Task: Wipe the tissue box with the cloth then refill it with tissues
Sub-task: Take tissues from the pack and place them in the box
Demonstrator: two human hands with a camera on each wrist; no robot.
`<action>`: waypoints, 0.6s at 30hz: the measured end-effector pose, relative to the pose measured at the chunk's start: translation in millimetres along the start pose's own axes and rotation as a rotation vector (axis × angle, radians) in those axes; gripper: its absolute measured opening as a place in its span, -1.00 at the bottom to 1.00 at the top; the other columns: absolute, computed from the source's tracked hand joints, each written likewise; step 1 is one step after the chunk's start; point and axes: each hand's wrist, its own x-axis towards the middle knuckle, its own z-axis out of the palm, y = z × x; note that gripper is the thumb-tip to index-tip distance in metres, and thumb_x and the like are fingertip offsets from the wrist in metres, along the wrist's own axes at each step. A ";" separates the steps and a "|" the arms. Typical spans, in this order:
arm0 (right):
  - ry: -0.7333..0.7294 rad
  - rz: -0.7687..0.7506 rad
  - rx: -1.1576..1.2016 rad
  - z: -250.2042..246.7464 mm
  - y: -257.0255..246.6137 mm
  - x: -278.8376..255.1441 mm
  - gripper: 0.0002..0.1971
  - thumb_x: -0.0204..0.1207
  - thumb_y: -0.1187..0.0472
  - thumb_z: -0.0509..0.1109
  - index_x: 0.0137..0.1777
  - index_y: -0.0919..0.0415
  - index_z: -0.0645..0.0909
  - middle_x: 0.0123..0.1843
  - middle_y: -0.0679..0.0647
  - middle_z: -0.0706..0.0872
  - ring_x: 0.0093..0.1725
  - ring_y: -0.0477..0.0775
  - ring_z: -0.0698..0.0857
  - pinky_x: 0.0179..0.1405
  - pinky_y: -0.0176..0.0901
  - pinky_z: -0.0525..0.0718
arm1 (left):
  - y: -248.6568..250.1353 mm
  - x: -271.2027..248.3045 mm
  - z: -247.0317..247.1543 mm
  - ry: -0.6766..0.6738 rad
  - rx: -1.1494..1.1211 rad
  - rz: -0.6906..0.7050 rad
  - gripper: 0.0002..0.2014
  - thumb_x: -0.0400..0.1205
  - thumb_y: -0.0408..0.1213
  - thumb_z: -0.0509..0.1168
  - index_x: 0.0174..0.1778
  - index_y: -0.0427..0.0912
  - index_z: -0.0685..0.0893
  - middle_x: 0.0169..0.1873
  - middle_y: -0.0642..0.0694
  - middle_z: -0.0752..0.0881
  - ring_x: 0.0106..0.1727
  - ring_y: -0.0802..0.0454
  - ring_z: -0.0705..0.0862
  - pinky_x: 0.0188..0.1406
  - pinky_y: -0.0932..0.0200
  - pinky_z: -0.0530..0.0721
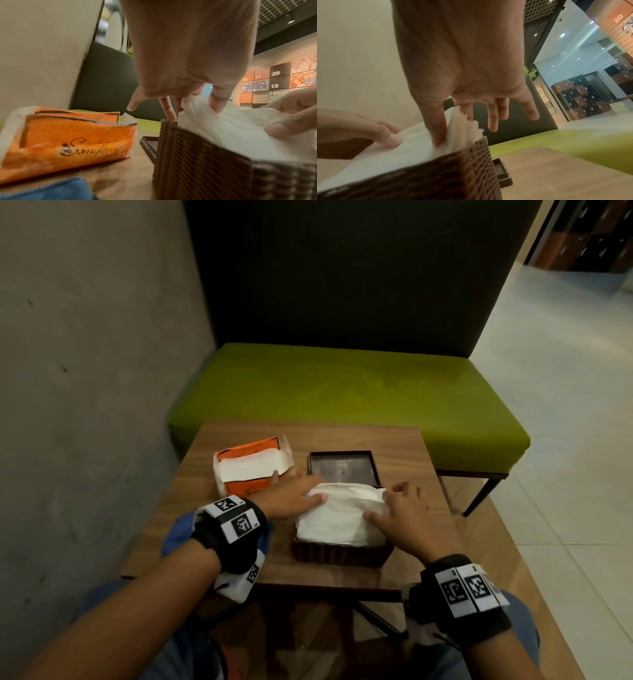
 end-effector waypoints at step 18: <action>-0.052 -0.191 -0.021 24.2 -34.2 1.9 -0.64 0.60 0.21 0.29 0.39 0.01 0.57 0.40 0.10 0.55 0.39 0.14 0.49 0.28 -0.05 0.58 | 12.8 -12.5 23.7 0.252 0.475 0.170 -0.76 0.62 -0.06 0.25 0.20 0.09 0.62 0.23 0.05 0.52 0.36 0.01 0.36 0.35 -0.07 0.21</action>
